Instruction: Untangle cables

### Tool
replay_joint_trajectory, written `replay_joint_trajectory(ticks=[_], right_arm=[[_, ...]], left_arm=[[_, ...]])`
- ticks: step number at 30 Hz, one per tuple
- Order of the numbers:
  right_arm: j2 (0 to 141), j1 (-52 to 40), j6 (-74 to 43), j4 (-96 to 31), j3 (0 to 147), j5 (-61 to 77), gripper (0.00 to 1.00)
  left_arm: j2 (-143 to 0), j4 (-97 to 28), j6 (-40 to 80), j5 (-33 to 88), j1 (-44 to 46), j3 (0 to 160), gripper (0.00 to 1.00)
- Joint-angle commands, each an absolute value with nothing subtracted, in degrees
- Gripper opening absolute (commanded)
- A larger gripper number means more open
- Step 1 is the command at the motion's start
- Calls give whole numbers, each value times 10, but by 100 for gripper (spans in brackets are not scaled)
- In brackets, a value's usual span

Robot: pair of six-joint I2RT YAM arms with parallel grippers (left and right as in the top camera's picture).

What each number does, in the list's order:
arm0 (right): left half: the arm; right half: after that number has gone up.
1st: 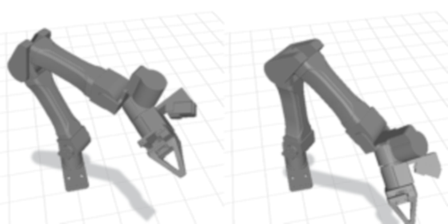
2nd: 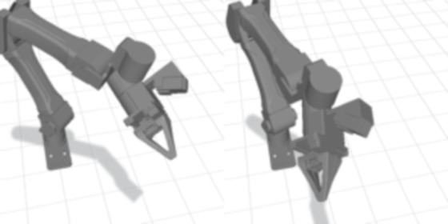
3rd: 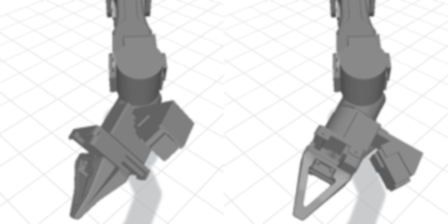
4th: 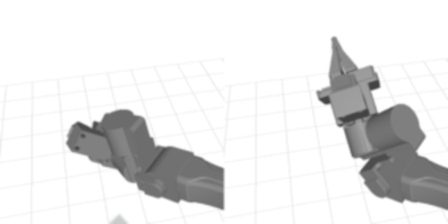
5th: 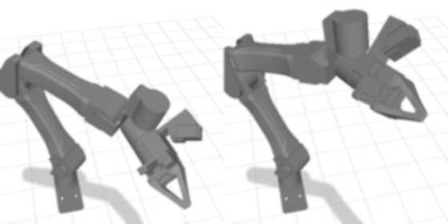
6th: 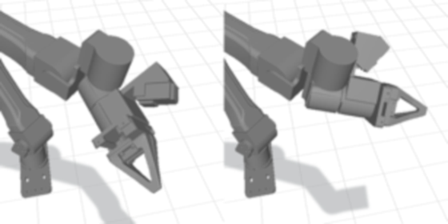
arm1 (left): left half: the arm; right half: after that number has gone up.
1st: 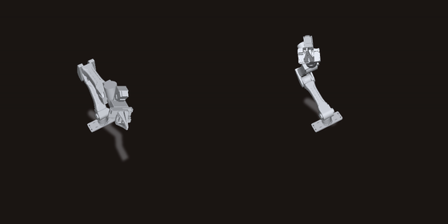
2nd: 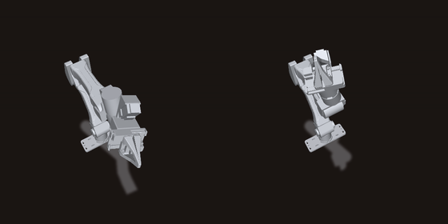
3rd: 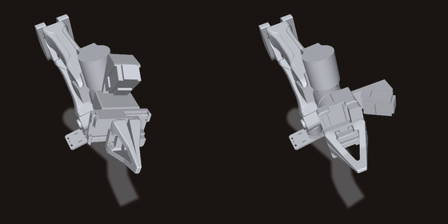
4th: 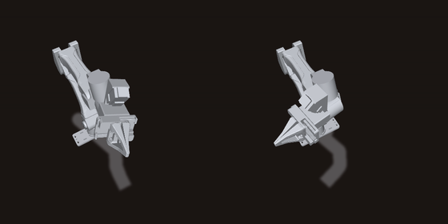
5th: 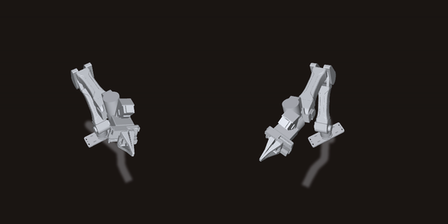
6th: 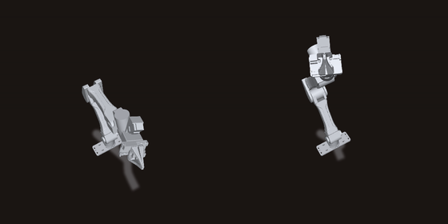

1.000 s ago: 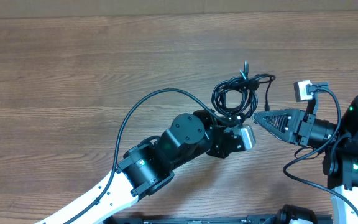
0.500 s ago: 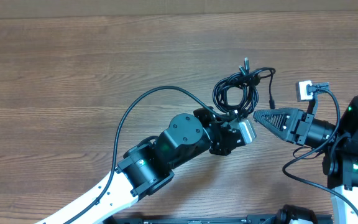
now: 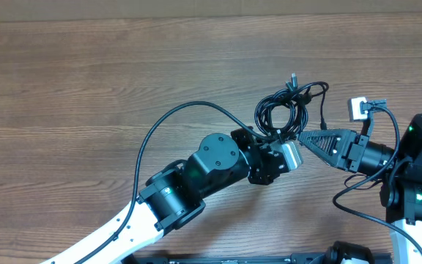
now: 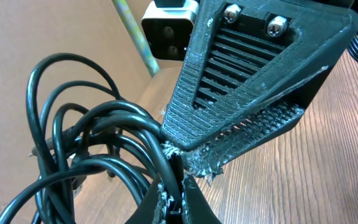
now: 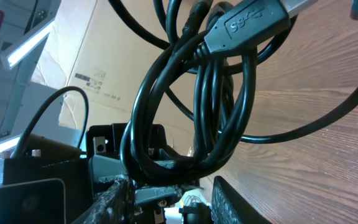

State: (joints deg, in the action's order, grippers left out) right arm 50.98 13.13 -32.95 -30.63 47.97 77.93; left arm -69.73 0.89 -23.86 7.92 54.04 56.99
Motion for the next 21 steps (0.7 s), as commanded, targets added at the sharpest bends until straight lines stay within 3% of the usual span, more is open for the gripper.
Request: replay_joint_trajectory(ticks=[1,21], right_arm=[[509,132,-325,-308,480,734,37],[509,132,-299,-367,480,619,37]], left_arm=[[-693,24,-231,112,553,579,4],[-693,67,-197,158,556,579,4]])
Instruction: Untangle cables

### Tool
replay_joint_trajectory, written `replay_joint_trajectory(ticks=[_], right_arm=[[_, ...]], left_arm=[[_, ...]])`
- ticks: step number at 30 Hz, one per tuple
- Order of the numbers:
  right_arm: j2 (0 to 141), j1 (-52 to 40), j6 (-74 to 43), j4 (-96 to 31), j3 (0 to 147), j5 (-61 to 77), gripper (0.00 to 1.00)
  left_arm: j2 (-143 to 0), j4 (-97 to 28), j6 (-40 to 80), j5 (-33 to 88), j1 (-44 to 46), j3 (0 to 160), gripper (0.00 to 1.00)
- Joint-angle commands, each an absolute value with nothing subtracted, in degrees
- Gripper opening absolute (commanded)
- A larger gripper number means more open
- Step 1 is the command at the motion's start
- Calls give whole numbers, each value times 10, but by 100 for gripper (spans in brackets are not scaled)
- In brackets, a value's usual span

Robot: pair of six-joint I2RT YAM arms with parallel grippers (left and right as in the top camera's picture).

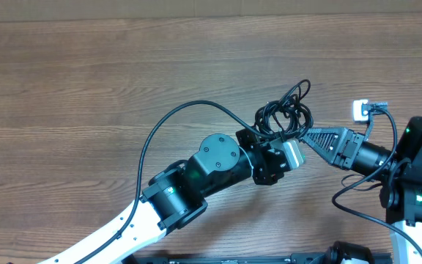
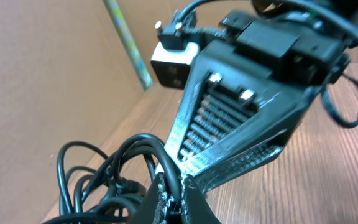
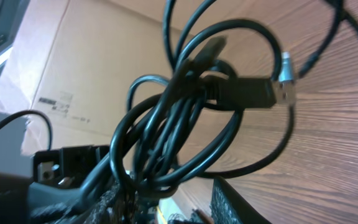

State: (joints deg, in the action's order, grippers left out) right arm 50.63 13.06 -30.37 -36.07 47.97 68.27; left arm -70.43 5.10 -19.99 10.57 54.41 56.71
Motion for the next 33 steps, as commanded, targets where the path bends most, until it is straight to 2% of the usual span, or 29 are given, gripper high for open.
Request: replay_joint_trajectory(ticks=[1,9,17,25,33], right_arm=[[509,132,-299,-370,480,612,37],[509,132,-299,-375,480,604,37],[510,132,-299,-385,480,589,37],[531,132,-295,-397,480,585,36],[550,132,-289,-402,480,585,32]], left_arm=[[-693,68,-197,167,556,579,4],[-693,82,-197,254,556,579,4],[-693,110,-197,255,556,579,4],[-693,137,-197,203,555,579,4],[-693,158,-197,158,555,579,4]])
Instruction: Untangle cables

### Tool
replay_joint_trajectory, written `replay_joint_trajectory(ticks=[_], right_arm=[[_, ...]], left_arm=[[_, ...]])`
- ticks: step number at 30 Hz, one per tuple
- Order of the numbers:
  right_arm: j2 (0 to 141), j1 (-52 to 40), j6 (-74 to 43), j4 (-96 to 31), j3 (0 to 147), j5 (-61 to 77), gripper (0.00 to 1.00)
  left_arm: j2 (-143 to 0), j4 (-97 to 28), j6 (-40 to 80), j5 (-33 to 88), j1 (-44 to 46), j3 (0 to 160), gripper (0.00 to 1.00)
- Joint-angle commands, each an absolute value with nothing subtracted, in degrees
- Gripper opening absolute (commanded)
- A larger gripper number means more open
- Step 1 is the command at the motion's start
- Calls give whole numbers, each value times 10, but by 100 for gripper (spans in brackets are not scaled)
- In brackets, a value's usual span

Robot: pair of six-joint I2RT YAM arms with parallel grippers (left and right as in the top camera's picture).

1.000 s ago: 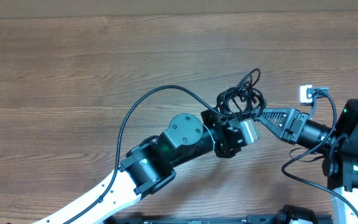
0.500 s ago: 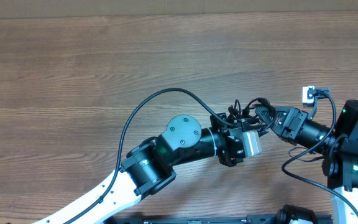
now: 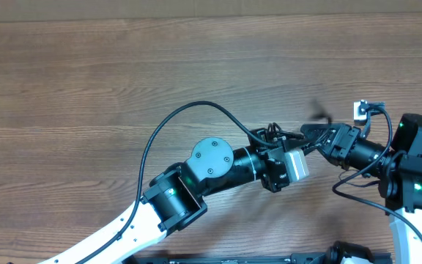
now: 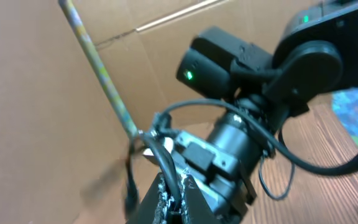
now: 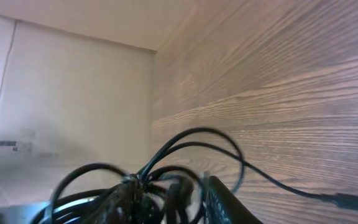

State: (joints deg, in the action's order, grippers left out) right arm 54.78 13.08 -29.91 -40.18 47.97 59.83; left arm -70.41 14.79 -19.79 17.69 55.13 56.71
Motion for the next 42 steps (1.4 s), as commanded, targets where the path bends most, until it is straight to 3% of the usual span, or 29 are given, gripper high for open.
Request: replay_joint_trajectory(ticks=[1,21,32,42], right_arm=[[550,132,-283,-402,480,585,32],[550,132,-267,-402,480,586,50],[550,132,-268,-393,480,628,67],[550,132,-345,-376,481,681,75]], left_arm=[[-693,160,-197,156,555,579,4],[-692,129,-196,62,555,579,4],[-692,126,-179,6,555,579,4],[-693,138,-145,-6,555,579,4]])
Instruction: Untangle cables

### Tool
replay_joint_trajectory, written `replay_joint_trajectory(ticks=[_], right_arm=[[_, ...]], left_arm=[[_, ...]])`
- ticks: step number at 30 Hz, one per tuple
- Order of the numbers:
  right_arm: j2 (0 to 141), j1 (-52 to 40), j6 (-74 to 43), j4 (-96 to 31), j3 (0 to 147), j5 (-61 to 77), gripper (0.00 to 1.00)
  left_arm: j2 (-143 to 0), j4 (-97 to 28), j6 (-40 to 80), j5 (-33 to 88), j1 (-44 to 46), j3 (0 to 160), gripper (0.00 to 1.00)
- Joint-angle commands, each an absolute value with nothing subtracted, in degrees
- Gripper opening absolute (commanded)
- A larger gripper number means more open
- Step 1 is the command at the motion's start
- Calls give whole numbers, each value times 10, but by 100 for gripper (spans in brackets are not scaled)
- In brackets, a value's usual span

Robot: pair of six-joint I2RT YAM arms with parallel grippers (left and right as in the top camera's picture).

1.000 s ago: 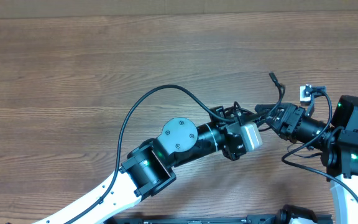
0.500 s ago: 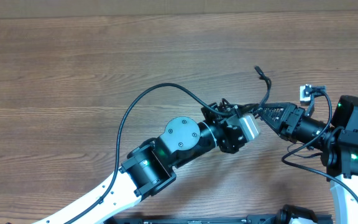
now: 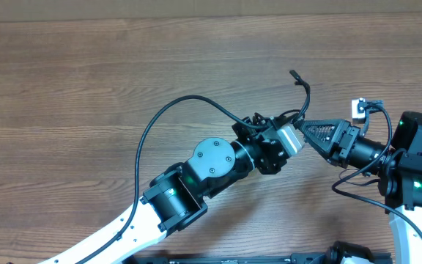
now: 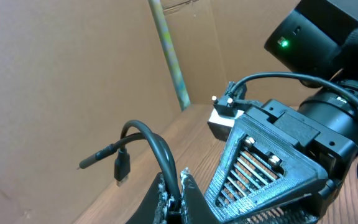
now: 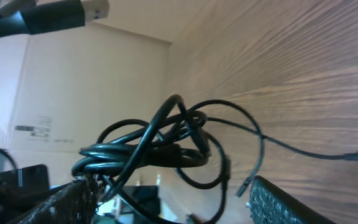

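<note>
A black cable rises out of my left gripper, which is shut on it. Two of its plug ends hang free to the left. In the overhead view that strand stands up from the left gripper, and the dark coils lie beside it. My right gripper points its tip at the same spot. In the right wrist view the right gripper is wide open. The coiled bundle hangs against its left finger. A USB plug shows at top left.
The brown wooden table spreads to the left and back. The left arm's own black supply lead arcs over the table. Cardboard walls stand round the table.
The right gripper's fingers now stand much wider apart. The coils hang looser against its left finger. One strand with its plugs now stands up from the left gripper, which stays shut.
At first the tangled coil lay on the table beyond both grippers, the left shut on a strand, the right's fingers round the bundle. Then the coil sat closer in, then bunched and blurred between the two. Now a strand stands free and the right gripper is open.
</note>
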State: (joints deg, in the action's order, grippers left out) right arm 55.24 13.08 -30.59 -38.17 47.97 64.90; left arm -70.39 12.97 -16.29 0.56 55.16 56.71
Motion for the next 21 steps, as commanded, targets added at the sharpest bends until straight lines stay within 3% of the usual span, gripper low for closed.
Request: replay_joint_trajectory(ticks=[1,3,6,21], right_arm=[[550,132,-359,-374,481,687,76],[550,132,-392,-371,481,697,79],[550,132,-451,-371,481,710,99],[550,132,-569,-372,480,811,100]], left_arm=[[-693,139,-145,-6,555,579,4],[-693,143,-137,-7,555,579,4],[-693,155,-132,-7,555,579,4],[-693,173,-132,-63,555,579,4]])
